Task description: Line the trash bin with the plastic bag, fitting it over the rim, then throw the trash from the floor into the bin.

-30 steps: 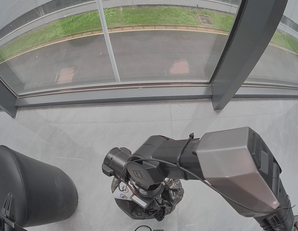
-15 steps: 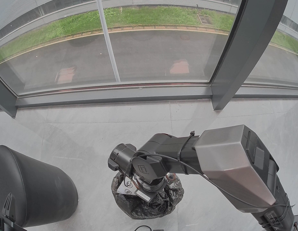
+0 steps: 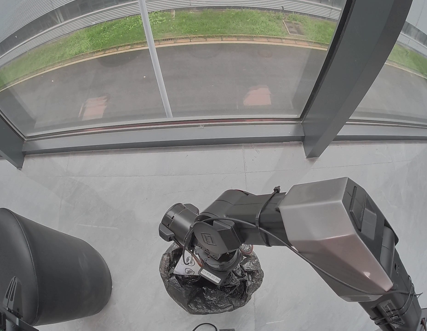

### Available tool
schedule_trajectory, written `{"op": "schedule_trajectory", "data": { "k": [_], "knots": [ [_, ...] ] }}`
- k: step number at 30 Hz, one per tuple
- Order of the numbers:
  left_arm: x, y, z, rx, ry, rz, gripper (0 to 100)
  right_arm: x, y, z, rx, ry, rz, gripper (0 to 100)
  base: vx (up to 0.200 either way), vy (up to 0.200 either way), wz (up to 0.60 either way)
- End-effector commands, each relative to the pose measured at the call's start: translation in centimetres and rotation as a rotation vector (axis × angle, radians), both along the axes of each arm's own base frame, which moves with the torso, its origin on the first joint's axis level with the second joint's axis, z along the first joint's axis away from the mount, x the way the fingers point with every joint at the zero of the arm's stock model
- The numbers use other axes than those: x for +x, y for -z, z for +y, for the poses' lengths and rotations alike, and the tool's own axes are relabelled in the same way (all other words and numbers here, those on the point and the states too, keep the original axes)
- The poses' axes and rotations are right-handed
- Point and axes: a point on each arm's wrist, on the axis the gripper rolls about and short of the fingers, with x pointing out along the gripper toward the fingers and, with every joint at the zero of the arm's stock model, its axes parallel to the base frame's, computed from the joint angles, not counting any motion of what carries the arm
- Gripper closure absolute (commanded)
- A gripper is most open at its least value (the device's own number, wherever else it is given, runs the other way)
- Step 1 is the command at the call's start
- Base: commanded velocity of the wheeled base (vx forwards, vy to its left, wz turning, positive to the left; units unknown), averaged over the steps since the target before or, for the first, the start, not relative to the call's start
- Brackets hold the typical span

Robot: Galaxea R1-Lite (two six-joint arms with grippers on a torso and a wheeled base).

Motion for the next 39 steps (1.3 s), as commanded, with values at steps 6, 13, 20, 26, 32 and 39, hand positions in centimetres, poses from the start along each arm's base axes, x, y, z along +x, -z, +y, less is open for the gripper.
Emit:
{"op": "schedule_trajectory", "data": {
  "k": [6, 13, 20, 26, 32, 39],
  "knots": [
    [0.03, 0.51, 0.0, 0.0, 0.001, 0.004, 100, 0.18, 0.01, 0.1, 0.003, -0.001, -0.021, 100, 0.0, 0.0, 0.0],
    [0.03, 0.51, 0.0, 0.0, 0.0, 0.004, 100, 0.32, 0.07, 0.01, -0.005, 0.004, -0.03, 0, 0.0, 0.0, 0.0],
    [0.03, 0.51, 0.0, 0.0, 0.001, 0.004, 100, 0.39, 0.14, -0.02, -0.004, 0.008, -0.03, 0, 0.0, 0.0, 0.0],
    [0.03, 0.51, 0.0, 0.006, -0.001, 0.004, 100, 0.7, 0.44, 0.4, 0.026, 0.008, -0.055, 0, 0.0, 0.0, 0.0],
    [0.03, 0.51, 0.0, 0.009, -0.001, 0.004, 100, 0.48, 0.49, 0.68, 0.031, 0.001, -0.06, 0, 0.0, 0.0, 0.0],
    [0.03, 0.53, 0.02, 0.083, -0.016, 0.012, 100, 0.13, 0.42, 0.93, 0.032, -0.01, -0.06, 0, 0.0, 0.0, 0.0]
  ]
}}
